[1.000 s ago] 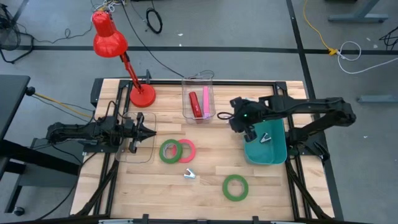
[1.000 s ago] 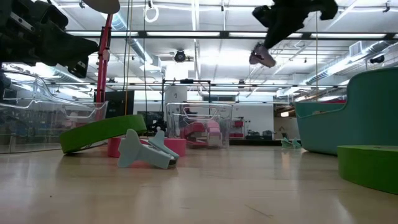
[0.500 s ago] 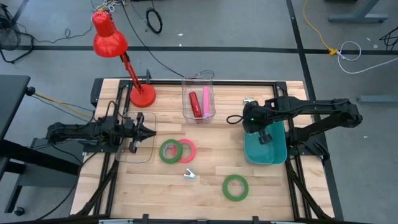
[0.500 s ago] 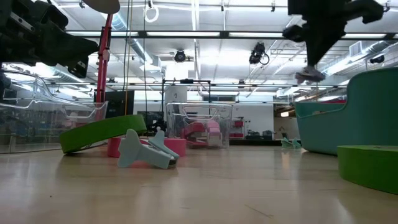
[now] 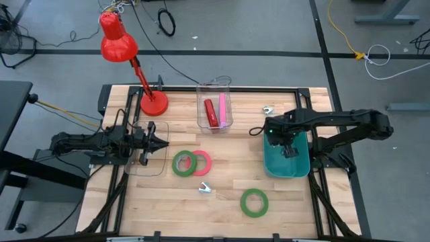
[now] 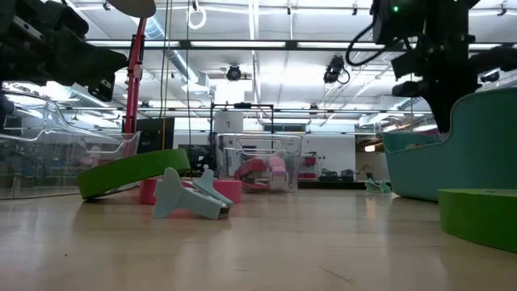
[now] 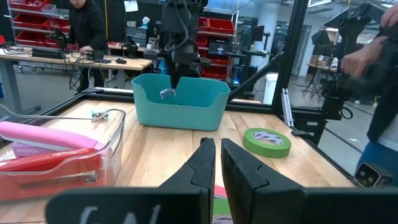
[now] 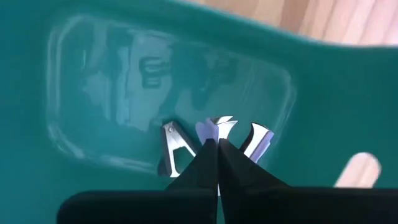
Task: Pick and place Stapler, Stapler remover, tape
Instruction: Put the purple staple remover into the blue bin, then put the bottom light blue staple remover into the blue bin
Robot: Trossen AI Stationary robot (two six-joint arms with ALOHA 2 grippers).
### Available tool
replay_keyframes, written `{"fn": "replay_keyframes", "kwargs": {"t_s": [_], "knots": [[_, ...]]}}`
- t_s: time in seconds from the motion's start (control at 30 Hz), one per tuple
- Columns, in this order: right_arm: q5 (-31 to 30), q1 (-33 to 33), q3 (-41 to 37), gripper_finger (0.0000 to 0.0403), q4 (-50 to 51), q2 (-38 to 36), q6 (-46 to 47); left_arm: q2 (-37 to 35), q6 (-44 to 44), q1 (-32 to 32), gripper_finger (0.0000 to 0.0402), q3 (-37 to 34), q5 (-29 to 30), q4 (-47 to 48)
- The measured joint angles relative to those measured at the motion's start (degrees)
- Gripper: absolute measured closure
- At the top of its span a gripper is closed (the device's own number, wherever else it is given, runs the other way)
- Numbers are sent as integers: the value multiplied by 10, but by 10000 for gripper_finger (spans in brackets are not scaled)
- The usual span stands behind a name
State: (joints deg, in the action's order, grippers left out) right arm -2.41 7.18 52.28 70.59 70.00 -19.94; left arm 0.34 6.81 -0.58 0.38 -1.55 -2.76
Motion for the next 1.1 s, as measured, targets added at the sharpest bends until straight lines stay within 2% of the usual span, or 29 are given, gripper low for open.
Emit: {"fn": "replay_keyframes", "kwargs": {"t_s": [0.27,0.37,0.8,0.93,1.1], "knots": [[0,14,-9,403,-41,0,2,0,0,0,371,0,0,0],[-1,14,-9,394,-59,0,32,0,0,0,371,0,0,0],[5,43,-9,240,-79,0,35,0,0,0,371,0,0,0],[5,45,10,216,-75,0,30,0,0,0,371,0,0,0],[5,45,66,207,-74,4,30,0,0,0,371,0,0,0]]}}
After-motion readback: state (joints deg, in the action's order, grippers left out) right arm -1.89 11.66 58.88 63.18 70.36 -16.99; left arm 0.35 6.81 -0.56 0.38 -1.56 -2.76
